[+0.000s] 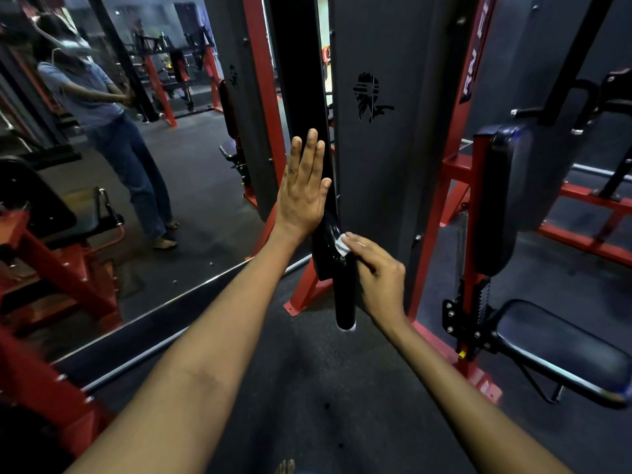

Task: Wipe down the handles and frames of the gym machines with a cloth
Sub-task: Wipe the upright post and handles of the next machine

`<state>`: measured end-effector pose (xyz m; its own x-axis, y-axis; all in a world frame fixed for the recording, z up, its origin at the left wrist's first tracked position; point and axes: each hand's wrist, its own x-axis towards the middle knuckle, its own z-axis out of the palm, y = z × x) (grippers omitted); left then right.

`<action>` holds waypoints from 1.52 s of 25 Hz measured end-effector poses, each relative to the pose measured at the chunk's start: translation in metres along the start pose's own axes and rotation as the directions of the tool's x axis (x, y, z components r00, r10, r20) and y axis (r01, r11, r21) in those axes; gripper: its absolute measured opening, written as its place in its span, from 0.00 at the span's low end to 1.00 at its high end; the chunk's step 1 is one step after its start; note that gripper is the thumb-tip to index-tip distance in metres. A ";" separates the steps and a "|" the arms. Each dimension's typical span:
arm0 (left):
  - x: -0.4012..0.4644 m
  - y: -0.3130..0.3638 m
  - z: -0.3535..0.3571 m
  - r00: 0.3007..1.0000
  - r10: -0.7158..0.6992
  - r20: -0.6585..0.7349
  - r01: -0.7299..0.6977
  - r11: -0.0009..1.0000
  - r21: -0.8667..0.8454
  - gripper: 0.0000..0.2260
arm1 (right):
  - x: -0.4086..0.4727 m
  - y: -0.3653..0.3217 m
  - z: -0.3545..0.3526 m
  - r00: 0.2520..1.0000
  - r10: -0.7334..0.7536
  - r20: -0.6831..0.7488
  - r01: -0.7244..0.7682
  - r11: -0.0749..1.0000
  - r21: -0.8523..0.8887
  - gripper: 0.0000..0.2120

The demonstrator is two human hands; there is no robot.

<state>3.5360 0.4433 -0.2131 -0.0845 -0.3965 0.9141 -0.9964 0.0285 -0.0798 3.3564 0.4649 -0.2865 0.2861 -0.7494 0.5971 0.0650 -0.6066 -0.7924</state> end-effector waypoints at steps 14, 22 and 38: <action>-0.005 -0.008 0.005 1.000 0.027 -0.013 -0.028 0.992 -0.125 0.35 | -0.097 0.015 0.015 0.940 0.312 -0.141 -0.330 0.934 -0.136 0.22; -0.007 -0.011 0.010 0.999 0.049 -0.021 -0.052 0.982 -0.183 0.37 | -0.070 0.004 0.026 0.976 -0.131 -0.174 0.057 0.926 -0.373 0.07; -0.008 -0.014 0.010 0.997 0.074 -0.016 -0.075 0.976 -0.206 0.39 | -0.108 0.025 0.003 0.911 -0.124 0.394 0.368 0.678 -0.636 0.13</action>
<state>3.5505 0.4368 -0.2236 -0.1577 -0.3781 0.9122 -0.9669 0.2469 -0.0648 3.3302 0.5314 -0.3711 0.6289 -0.5025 0.5933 -0.4590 -0.8559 -0.2383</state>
